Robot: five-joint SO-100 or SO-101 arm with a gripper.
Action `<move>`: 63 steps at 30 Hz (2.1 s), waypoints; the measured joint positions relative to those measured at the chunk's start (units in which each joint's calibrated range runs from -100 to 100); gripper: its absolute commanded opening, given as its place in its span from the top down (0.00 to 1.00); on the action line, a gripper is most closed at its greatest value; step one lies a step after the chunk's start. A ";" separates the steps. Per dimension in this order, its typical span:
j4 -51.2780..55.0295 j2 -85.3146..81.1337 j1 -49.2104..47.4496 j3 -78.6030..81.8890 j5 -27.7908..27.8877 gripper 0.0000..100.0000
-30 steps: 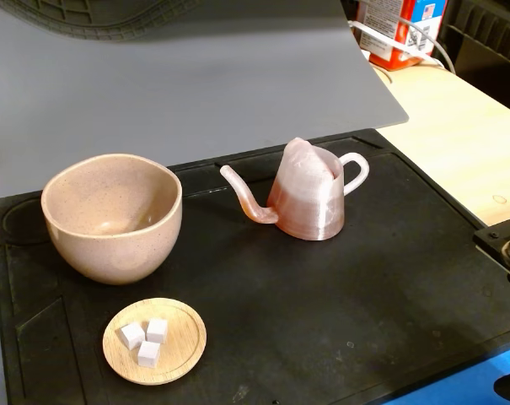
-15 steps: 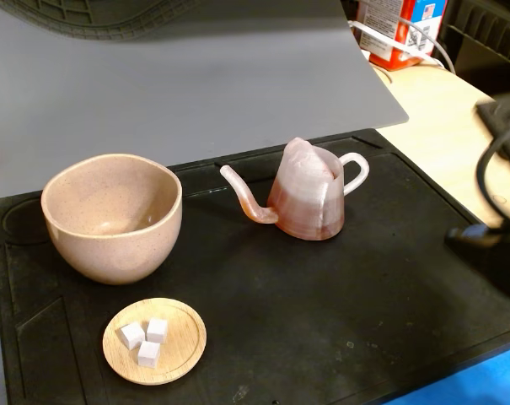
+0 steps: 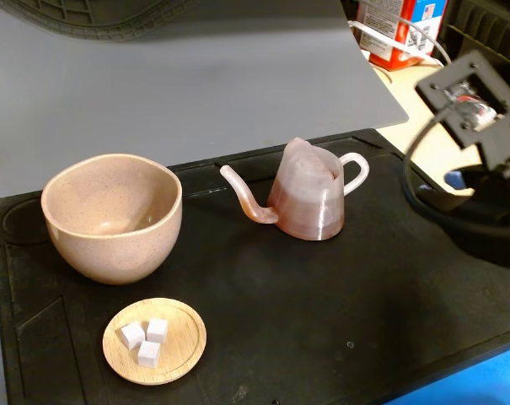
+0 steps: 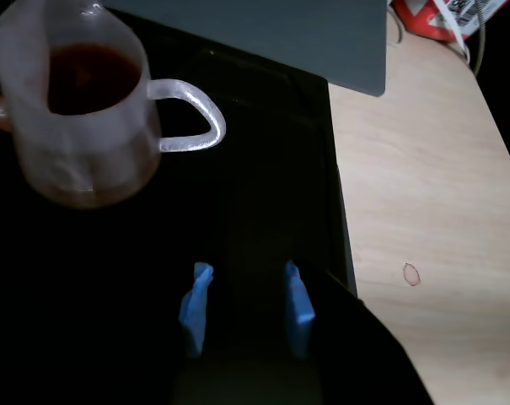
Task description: Pick up a kettle and pour liquid into a cup.
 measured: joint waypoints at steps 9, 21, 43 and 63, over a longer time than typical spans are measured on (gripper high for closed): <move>-0.35 8.90 -0.08 -7.30 1.57 0.78; -0.35 16.44 -0.91 -14.02 1.57 0.78; -12.78 37.33 -3.63 -29.31 3.46 0.78; -12.78 41.10 -2.12 -35.44 3.46 0.78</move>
